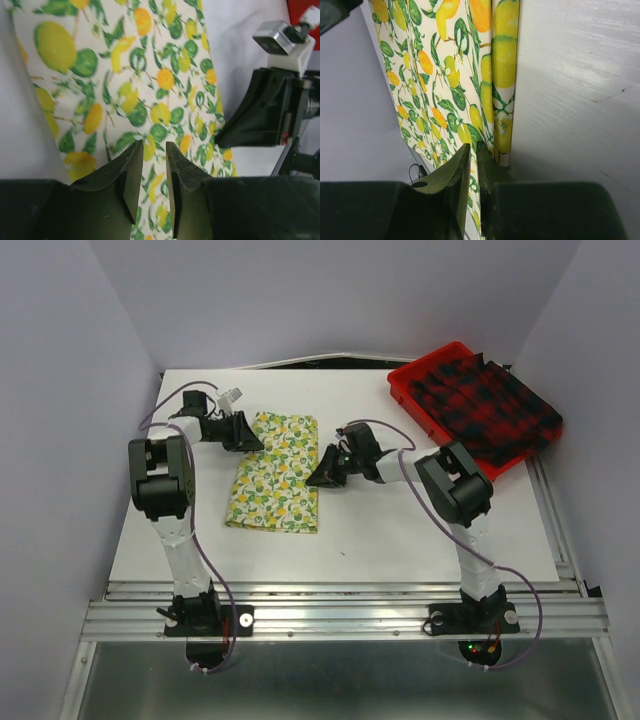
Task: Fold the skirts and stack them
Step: Fold the skirt
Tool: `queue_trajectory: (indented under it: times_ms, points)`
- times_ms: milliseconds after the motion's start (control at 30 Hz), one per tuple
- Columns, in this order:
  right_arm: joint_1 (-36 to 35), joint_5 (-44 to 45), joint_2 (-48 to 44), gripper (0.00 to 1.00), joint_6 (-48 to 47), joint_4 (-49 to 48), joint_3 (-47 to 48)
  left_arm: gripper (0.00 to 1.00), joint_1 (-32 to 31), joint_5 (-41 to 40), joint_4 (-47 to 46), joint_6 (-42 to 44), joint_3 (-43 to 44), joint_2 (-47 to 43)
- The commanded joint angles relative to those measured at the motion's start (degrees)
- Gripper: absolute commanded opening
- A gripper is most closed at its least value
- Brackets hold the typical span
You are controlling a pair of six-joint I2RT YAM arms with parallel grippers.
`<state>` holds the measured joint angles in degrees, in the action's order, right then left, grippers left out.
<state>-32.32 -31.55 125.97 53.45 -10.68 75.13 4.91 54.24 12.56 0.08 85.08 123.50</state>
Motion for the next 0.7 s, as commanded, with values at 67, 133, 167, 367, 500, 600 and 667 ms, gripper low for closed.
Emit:
queue_trajectory:
  times_ms: [67,133,167,367,500,600,667]
  points:
    - [0.15,5.18,-0.46,0.17,-3.53,7.43,-2.45,0.34,2.64,7.02,10.57,11.88,-8.68,-11.61]
    - [0.15,5.10,-0.64,0.17,-3.53,7.43,-2.53,0.33,3.53,6.59,7.76,9.70,-10.71,-12.23]
    - [0.15,5.10,-0.73,0.17,-3.62,7.51,-2.54,0.33,4.05,6.41,6.61,8.81,-12.11,-12.41]
    - [0.67,5.27,-0.73,0.17,-3.97,8.39,-2.54,0.22,5.99,-2.27,0.90,2.14,-13.71,-8.37]
    - [0.67,5.45,-0.55,0.17,-4.06,8.74,-2.54,0.17,7.13,-7.55,-0.60,-2.68,-13.89,-6.70]
    - [0.67,5.88,-0.46,0.17,-4.32,9.18,-2.45,0.14,7.40,-10.71,-0.34,-4.11,-13.88,-5.99]
    - [0.67,6.15,-0.46,0.17,-4.50,9.36,-2.36,0.13,7.40,-11.87,-0.43,-4.38,-14.24,-6.43]
